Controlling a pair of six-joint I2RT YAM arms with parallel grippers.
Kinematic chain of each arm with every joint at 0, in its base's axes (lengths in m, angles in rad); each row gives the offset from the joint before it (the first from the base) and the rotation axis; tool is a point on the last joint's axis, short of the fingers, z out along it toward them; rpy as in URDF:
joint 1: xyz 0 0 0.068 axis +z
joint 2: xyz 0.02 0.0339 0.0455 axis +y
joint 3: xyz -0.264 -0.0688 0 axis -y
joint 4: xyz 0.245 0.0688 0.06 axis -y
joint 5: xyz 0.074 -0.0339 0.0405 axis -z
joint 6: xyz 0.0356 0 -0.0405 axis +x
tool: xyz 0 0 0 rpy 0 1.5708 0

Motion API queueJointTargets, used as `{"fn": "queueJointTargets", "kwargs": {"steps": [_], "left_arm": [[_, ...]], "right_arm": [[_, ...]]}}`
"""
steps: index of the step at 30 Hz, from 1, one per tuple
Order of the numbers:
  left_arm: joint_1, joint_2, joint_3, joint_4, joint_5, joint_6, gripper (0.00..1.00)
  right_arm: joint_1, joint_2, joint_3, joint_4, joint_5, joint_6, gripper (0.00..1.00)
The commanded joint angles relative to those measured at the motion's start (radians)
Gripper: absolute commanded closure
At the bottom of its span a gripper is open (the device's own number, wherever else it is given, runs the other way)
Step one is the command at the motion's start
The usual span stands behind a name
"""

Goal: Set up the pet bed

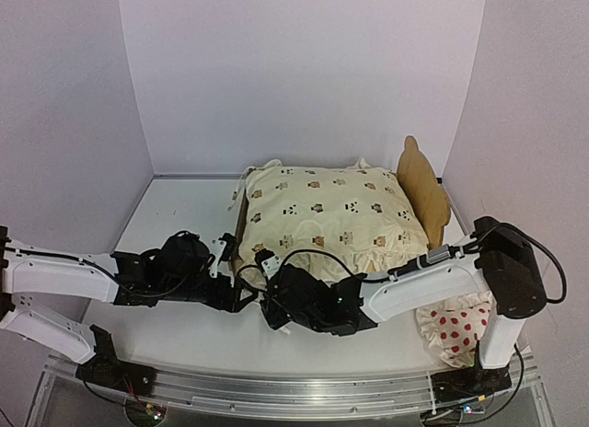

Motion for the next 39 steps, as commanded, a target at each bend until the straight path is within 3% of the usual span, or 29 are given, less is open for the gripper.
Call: {"fn": "queueJointTargets", "kwargs": {"steps": [1,11,22,29,39], "left_arm": [[0.0,-0.063,-0.036,0.018,0.045,-0.047,0.14],[-0.018,-0.153,-0.101,0.071,0.145,-0.085,0.2],[-0.026,-0.255,-0.182,0.102,0.142,-0.164,0.27],[-0.027,-0.177,-0.206,0.204,0.232,-0.142,0.39],[-0.03,-0.074,-0.2,0.233,0.205,-0.144,0.56]], "right_arm": [[0.003,-0.002,0.081,-0.01,0.015,-0.046,1.0],[0.003,0.057,0.205,-0.011,-0.071,-0.058,1.0],[0.001,0.103,0.262,-0.013,-0.084,-0.028,1.0],[0.001,0.119,0.279,-0.013,-0.079,-0.027,1.0],[-0.002,0.12,0.278,-0.013,-0.065,-0.041,1.0]]}}
